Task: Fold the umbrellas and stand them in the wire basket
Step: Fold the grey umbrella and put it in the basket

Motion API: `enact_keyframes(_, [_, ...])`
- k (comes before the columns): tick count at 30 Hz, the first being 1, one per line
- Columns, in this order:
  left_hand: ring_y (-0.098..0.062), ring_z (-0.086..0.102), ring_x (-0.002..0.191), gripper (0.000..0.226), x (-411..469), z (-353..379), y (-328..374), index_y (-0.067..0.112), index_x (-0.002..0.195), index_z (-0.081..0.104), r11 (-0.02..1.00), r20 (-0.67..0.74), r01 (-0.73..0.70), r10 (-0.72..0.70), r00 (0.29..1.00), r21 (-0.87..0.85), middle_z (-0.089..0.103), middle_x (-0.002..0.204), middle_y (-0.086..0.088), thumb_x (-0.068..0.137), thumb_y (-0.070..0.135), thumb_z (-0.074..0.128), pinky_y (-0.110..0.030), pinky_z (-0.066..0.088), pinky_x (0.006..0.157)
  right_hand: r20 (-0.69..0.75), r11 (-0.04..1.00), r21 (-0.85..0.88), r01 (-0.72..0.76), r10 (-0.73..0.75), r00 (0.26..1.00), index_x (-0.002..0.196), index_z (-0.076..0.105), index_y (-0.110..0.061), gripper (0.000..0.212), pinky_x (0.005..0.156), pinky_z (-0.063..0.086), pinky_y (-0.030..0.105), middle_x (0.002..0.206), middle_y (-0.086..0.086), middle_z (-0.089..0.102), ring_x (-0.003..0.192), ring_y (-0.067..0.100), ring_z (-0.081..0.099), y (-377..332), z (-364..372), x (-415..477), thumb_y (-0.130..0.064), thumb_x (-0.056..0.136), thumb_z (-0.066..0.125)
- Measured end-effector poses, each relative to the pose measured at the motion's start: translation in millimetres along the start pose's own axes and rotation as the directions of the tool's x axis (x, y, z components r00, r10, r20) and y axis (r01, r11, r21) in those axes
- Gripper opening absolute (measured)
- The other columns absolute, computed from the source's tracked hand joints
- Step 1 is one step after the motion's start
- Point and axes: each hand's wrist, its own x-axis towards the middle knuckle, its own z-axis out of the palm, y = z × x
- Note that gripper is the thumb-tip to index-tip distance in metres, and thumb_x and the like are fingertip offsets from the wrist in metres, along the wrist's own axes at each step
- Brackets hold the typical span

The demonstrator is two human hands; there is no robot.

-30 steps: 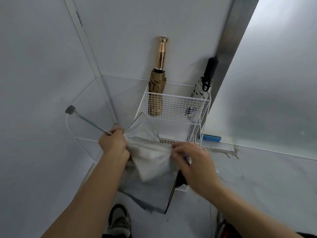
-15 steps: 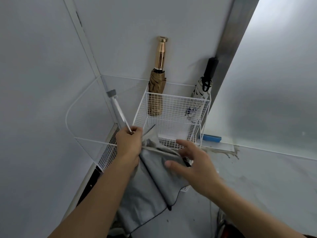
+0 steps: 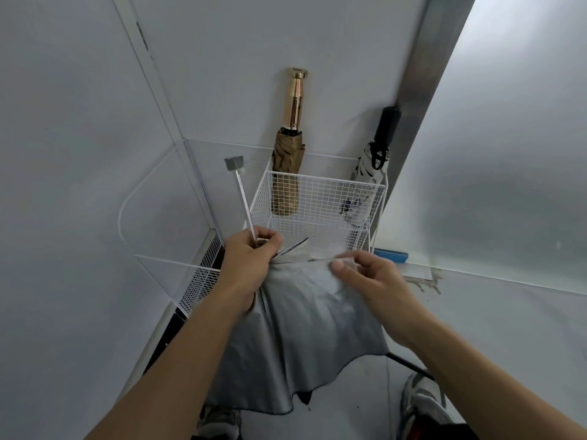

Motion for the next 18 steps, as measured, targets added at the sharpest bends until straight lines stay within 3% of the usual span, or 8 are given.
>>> enact_keyframes(4, [-0.004,0.061,0.064,0.004,-7.4,-3.1,7.9,0.007,0.083,0.069,0.995,0.172,0.030,-0.014,0.985,-0.093,0.065,0.068,0.003,0.086,0.008,0.072,-0.015,0.049,0.063,-0.141,0.993,-0.068,0.093,-0.102,0.985,0.056,0.062,-0.026,0.037,0.057,0.041,0.025,0.054,-0.007,0.051,0.055,0.009,0.047,2.8,3.8,5.1,-0.029,0.092,0.065])
enact_keyframes(6, [-0.003,0.062,0.061,0.006,-15.2,-1.1,15.5,0.002,0.087,0.068,0.984,0.249,0.048,-0.004,0.968,-0.171,0.066,0.068,0.003,0.083,0.005,0.071,-0.013,0.050,0.061,-0.205,0.973,-0.163,0.163,-0.196,0.959,0.054,0.057,-0.027,0.041,0.052,0.036,0.015,0.048,-0.016,0.045,0.049,0.001,0.039,5.7,4.1,8.0,-0.025,0.094,0.064])
enact_keyframes(9, [-0.003,0.060,0.057,0.016,-25.1,1.0,24.8,0.008,0.084,0.066,0.937,0.330,0.146,-0.036,0.943,-0.316,0.065,0.065,0.006,0.071,0.015,0.072,-0.014,0.050,0.057,-0.229,0.930,-0.302,0.209,-0.283,0.931,0.061,0.054,-0.020,0.036,0.051,0.034,0.015,0.048,-0.015,0.045,0.049,0.001,0.038,12.4,7.2,11.3,-0.031,0.094,0.063])
enact_keyframes(12, [-0.003,0.051,0.052,0.027,-30.5,-0.1,29.3,0.009,0.089,0.067,0.902,0.407,0.190,-0.018,0.913,-0.387,0.056,0.056,0.009,0.066,0.022,0.070,-0.014,0.046,0.053,-0.272,0.904,-0.398,0.155,-0.278,0.921,0.061,0.057,-0.018,0.040,0.049,0.034,0.019,0.048,-0.011,0.049,0.049,0.004,0.040,20.3,9.4,17.4,-0.041,0.092,0.062])
enact_keyframes(15, [-0.004,0.055,0.053,0.022,-29.1,-1.9,30.3,0.011,0.085,0.068,0.912,0.338,0.208,-0.082,0.937,-0.353,0.060,0.057,0.008,0.066,0.019,0.074,-0.015,0.048,0.054,-0.302,0.829,-0.556,0.059,-0.267,0.915,0.068,0.063,-0.022,0.034,0.053,0.038,0.020,0.055,-0.010,0.058,0.053,0.003,0.051,24.8,2.7,21.9,-0.045,0.092,0.061])
enact_keyframes(17, [-0.008,0.062,0.058,0.013,-22.0,-4.7,25.8,0.012,0.076,0.068,0.926,0.172,0.218,-0.171,0.970,-0.308,0.066,0.062,0.003,0.070,0.010,0.079,-0.019,0.052,0.057,-0.348,0.751,-0.659,0.035,-0.346,0.871,0.081,0.067,-0.026,0.020,0.060,0.045,0.024,0.068,-0.014,0.065,0.065,0.005,0.059,22.2,-2.1,21.0,-0.042,0.093,0.062])
enact_keyframes(18, [-0.012,0.063,0.062,0.014,-16.5,-6.8,22.7,0.012,0.074,0.067,0.935,0.073,0.212,-0.199,0.977,-0.284,0.068,0.065,0.000,0.073,0.005,0.080,-0.022,0.052,0.060,-0.358,0.729,-0.678,0.092,-0.437,0.825,0.086,0.068,-0.025,0.013,0.062,0.046,0.023,0.074,-0.014,0.065,0.069,0.003,0.059,18.2,-1.8,17.7,-0.036,0.093,0.064])
